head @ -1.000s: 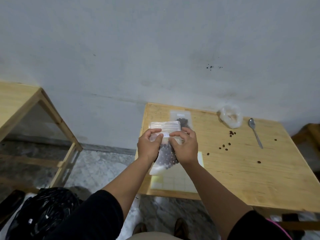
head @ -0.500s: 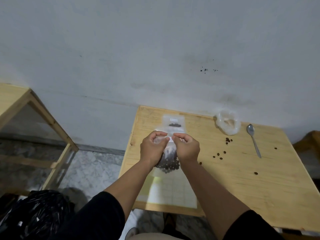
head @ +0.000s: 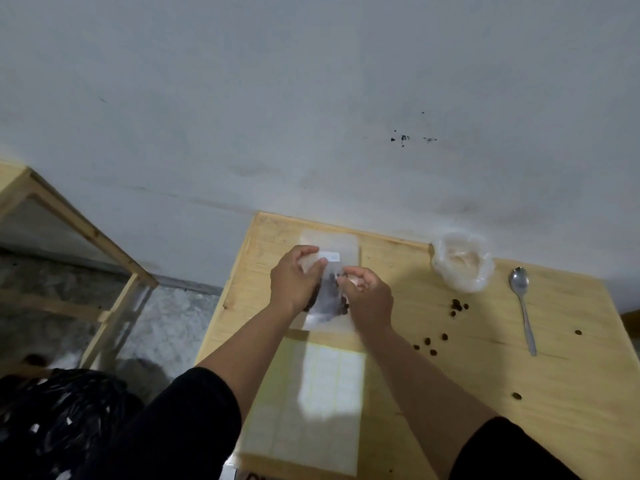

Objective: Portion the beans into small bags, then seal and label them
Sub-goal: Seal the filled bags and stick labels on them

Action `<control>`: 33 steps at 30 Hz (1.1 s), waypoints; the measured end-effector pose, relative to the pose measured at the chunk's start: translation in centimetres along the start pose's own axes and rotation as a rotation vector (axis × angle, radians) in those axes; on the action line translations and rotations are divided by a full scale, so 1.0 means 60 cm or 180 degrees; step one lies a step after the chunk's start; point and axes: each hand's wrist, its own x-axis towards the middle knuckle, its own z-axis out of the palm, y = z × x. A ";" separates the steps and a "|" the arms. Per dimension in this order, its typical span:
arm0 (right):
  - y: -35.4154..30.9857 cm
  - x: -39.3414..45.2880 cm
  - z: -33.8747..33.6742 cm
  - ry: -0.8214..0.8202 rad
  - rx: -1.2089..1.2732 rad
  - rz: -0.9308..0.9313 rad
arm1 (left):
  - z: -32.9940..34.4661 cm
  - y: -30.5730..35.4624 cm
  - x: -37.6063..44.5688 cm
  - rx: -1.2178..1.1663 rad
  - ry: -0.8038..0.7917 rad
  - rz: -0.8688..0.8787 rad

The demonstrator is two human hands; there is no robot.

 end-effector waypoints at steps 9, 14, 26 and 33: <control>0.035 0.064 0.023 -0.0095 -0.0793 -0.0237 | 0.039 -0.042 0.008 0.1389 -0.0236 0.0127; 0.053 0.058 0.038 -0.0244 -0.1540 -0.0801 | 0.047 -0.041 0.002 0.1785 -0.0276 0.0325; 0.060 -0.033 -0.004 -0.0323 -0.2640 -0.1803 | 0.015 -0.024 -0.071 0.2494 -0.0576 0.1303; 0.118 -0.118 -0.067 -0.0015 -0.2671 -0.1261 | 0.038 -0.045 -0.150 0.2217 -0.1034 0.1889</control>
